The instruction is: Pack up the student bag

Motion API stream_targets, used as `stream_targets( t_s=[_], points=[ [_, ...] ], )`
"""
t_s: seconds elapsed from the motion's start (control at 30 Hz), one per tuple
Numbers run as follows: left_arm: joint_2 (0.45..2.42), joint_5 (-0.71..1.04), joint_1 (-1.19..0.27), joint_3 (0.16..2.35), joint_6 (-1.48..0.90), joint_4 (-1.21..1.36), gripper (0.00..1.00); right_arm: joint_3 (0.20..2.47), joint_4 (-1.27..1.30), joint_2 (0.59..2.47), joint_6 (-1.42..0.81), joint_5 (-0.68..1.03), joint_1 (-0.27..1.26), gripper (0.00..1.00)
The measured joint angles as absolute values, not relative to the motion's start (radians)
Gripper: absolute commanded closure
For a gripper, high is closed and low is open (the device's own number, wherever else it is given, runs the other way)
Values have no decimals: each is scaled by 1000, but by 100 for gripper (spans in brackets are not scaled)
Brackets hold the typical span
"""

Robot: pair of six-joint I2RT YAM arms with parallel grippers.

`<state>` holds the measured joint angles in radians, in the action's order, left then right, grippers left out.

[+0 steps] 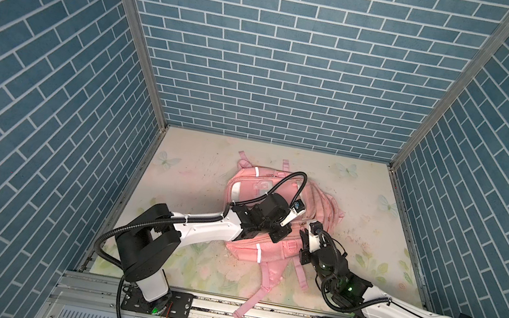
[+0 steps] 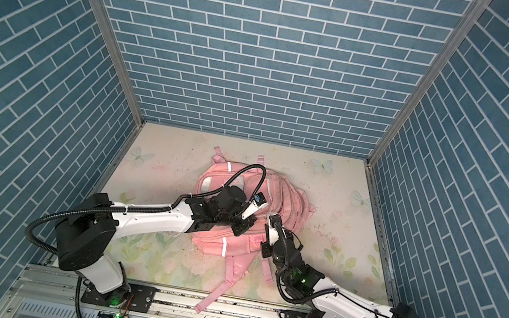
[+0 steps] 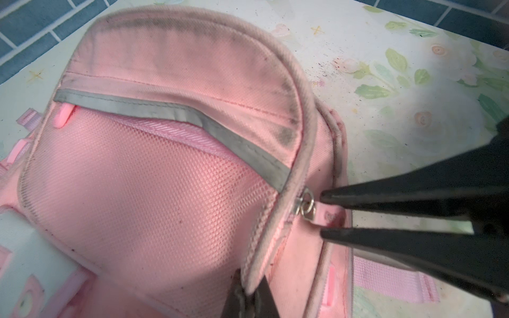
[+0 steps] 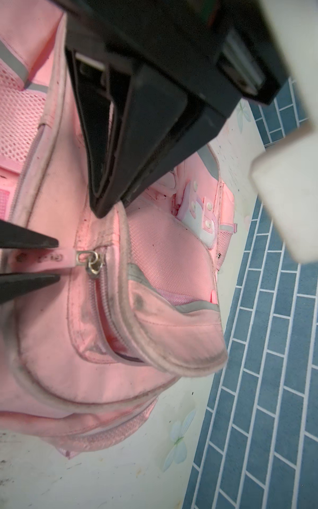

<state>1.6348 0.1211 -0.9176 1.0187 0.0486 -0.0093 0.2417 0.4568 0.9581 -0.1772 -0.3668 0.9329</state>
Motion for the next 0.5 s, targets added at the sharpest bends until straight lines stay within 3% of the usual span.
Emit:
stream_targets(
  t_s=[0.03,0.17,0.5],
  points=[
    [1634,122,-916,1019,49,-9,100,241,456,950,-177,-332,910,100],
    [1634,122,-916,1019,49,-9,100,240,447,943,-180,-216,830,80],
    [1634,130,-913,1021,2,-10,100,263,409,945,-136,-210,805,64]
  ],
)
